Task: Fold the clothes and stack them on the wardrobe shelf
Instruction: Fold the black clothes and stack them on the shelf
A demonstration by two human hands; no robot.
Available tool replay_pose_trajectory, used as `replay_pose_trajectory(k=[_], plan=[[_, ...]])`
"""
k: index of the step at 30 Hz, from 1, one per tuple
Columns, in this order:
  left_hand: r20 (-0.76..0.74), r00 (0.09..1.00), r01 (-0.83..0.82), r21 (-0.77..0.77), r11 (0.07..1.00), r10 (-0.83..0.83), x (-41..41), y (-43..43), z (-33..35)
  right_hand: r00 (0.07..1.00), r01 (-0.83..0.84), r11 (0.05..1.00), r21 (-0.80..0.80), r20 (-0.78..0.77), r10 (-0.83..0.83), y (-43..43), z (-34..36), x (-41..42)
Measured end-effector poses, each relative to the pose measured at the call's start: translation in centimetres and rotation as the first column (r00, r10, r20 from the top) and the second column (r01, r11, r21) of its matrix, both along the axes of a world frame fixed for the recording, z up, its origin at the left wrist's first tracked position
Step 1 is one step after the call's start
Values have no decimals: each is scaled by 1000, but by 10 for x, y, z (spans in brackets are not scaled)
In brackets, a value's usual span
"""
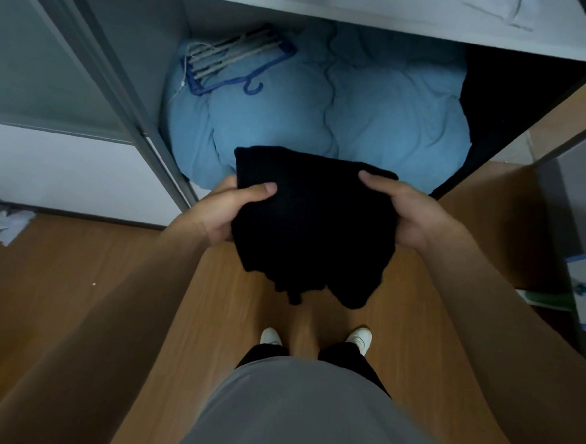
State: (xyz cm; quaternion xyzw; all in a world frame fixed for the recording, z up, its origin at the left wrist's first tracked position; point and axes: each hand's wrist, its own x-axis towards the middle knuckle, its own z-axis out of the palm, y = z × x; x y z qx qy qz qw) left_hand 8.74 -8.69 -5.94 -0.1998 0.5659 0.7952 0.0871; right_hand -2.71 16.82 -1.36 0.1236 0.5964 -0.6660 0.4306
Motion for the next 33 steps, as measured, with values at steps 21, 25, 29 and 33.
replay_pose_trajectory(k=[21,25,29,33], plan=[[-163,974,-49,-834,549,-160,-57,-70,136,111,78,651,755,-656,747,-80,120,-76],[-313,950,-284,-871,400,-7,-89,-91,171,259,92,866,491,-852,455,-94,143,-108],[-430,899,-431,-830,354,84,-128,-114,202,349,6,970,242,-910,225,-119,167,-147],[-527,813,-565,-608,558,247,-185,-132,243,436,-74,997,21,-898,51,-154,198,-200]])
